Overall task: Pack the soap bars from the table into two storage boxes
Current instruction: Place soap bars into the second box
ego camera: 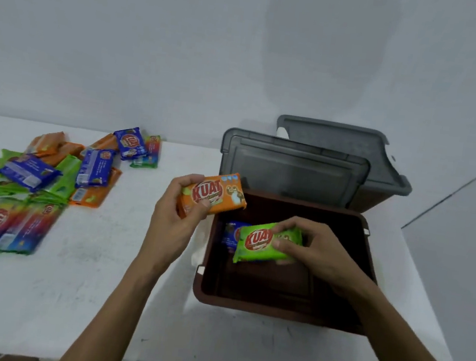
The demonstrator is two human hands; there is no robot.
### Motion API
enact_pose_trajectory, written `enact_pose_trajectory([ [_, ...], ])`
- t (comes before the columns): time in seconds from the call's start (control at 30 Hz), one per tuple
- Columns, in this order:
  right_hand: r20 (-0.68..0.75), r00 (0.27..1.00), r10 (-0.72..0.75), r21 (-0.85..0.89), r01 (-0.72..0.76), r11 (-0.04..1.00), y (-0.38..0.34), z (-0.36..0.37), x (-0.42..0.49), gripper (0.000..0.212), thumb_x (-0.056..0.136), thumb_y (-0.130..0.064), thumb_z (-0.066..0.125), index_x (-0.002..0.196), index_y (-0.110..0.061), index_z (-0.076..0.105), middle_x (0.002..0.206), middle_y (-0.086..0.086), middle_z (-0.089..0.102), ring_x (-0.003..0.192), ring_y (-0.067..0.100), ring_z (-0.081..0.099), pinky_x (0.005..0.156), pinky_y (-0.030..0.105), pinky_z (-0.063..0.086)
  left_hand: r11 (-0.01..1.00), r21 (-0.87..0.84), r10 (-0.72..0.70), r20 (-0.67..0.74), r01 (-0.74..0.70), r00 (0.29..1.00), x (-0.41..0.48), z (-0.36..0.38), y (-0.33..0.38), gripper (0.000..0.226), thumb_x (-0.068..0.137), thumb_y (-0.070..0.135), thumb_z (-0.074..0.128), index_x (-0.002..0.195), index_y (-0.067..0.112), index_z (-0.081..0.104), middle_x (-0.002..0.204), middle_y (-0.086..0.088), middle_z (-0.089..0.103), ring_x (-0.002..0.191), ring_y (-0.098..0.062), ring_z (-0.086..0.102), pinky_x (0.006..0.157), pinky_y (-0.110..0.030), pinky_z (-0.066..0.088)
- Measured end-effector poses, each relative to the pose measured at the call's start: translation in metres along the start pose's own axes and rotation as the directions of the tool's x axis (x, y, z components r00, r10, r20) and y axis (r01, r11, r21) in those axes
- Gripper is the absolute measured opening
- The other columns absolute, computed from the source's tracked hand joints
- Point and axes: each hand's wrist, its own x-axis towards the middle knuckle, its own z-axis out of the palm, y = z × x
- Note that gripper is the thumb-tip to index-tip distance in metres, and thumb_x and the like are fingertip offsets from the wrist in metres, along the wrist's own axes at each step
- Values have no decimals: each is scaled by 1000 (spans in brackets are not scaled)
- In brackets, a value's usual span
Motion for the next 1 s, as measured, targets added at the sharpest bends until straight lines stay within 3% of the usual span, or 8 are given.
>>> enact_pose_trajectory([
  [0.07,45,997,66,3,-66,998,11,4,-1,14,85,-15,71,98,-10,70,108,6,67,96,18,71,68,33,60,1000,-1,-13,30,13,999,-1,6,-3,33,91,20,62,119,35,52,116,19,56,106,-5,59,78,-22,57],
  [0.2,140,980,142,-193,-114,975,29,13,6,11,89,-17,69,97,-24,72,106,2,71,91,30,70,72,43,60,999,-1,-35,52,35,998,-3,14,-7,34,92,18,61,122,31,51,118,17,56,109,-10,59,78,-20,56],
  [0.37,163,957,241,-223,-202,954,40,16,17,11,88,-10,68,99,-13,68,118,10,62,97,27,67,67,32,60,999,5,-46,52,46,998,-2,15,-9,35,92,19,60,123,32,50,117,19,54,108,-7,58,78,-20,56],
  [0.47,122,952,282,-331,-229,915,44,18,20,14,87,-10,70,94,-21,66,128,7,55,104,24,64,71,33,61,998,14,-56,55,56,997,-2,15,-9,36,91,21,60,124,32,49,115,24,52,107,-5,57,73,-14,55],
  [0.6,90,958,273,-515,-189,836,51,24,21,20,87,-12,70,103,-23,66,137,4,51,121,20,53,88,34,57,998,28,-62,67,60,996,-1,14,-8,36,91,22,60,124,34,48,113,26,50,105,-2,57,69,-9,52],
  [0.77,100,961,258,-567,-158,808,50,31,25,30,92,-15,64,122,-19,65,136,6,54,120,18,53,86,27,53,998,15,-55,89,53,995,0,14,-6,35,91,21,60,120,37,48,112,27,51,102,1,57,68,-10,52],
  [0.9,129,953,276,-598,-147,788,45,31,26,31,94,-19,61,125,-18,62,134,6,55,116,17,54,87,28,53,999,11,-51,108,50,993,1,12,-8,36,92,19,60,122,35,49,115,22,53,105,-3,58,72,-15,54],
  [1.0,177,936,306,-655,-120,746,43,28,26,35,95,-21,59,129,-25,57,140,5,49,123,19,50,94,32,51,999,29,-48,120,45,992,2,12,-8,37,91,21,60,125,32,49,116,20,54,107,-6,58,76,-20,56],
])
